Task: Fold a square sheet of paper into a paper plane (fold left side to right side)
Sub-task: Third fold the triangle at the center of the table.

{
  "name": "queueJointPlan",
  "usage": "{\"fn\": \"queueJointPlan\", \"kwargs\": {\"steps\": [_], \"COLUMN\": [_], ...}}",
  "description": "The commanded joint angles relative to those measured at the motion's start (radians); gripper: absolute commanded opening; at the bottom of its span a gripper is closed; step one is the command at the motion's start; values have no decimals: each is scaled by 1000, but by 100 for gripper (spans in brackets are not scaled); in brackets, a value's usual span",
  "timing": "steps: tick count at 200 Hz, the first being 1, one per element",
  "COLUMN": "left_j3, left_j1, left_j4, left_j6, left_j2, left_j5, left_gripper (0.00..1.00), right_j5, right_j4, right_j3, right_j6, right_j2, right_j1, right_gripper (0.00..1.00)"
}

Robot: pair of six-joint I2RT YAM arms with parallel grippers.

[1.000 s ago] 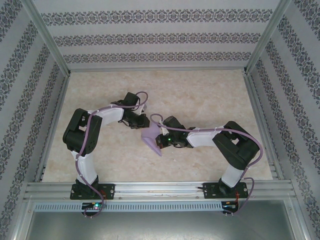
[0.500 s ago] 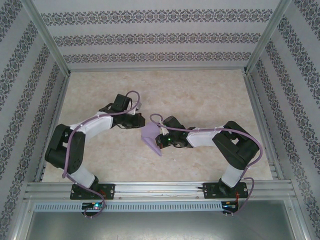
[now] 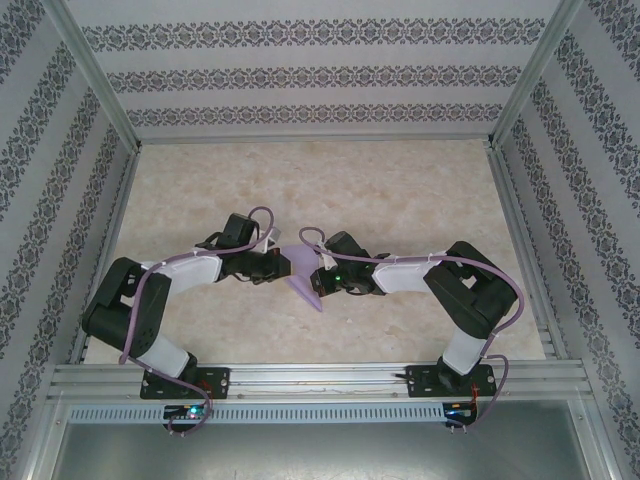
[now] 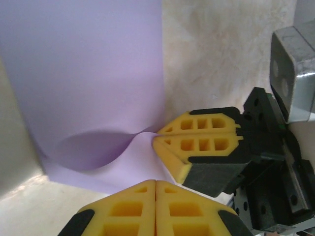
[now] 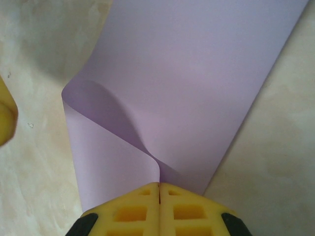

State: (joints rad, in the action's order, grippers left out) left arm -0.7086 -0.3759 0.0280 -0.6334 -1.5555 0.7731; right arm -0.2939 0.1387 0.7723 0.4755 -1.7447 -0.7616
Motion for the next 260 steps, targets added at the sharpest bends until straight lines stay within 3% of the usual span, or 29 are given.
{"fn": "queueJointPlan", "kwargs": {"steps": [1,59,260], "left_j3": [6,1,9], "left_j1": [-31,-78,-78], "left_j4": [-116,-120,-86], "left_j6": [-56,-56,-11], "left_j2": [-30,-87,-177], "left_j5": [41,4,-71], "left_gripper": [7,7,6], "right_j5": [27,27,36], "right_j4": [-93,-99,-113], "right_j3": [-4,1,7], "right_j6": [-9,-11,-17], "right_j2": [-57,-68,-76], "right_j1": [-5,-5,-6], "right_gripper": [0,0,0]}}
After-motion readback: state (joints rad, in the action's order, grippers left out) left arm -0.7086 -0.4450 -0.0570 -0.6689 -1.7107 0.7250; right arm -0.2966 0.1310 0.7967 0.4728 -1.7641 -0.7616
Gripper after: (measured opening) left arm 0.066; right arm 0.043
